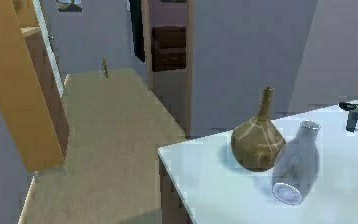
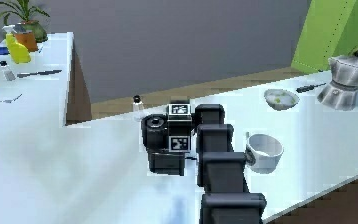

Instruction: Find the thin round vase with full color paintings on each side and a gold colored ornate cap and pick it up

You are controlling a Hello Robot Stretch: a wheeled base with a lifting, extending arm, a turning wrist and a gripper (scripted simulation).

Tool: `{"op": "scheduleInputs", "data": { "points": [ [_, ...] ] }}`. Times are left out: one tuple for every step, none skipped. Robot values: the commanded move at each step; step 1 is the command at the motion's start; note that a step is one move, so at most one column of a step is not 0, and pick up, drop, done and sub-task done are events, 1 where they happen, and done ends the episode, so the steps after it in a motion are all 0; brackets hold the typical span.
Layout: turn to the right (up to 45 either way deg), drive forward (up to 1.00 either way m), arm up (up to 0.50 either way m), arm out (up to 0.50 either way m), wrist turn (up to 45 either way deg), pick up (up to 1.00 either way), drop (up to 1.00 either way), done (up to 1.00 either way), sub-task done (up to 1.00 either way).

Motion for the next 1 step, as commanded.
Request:
{"op": "scheduleInputs", "data": {
  "points": [
    [0.0,0.0,0.0,0.0,0.0,0.0,0.0,1.0,0.0]
  ]
}}
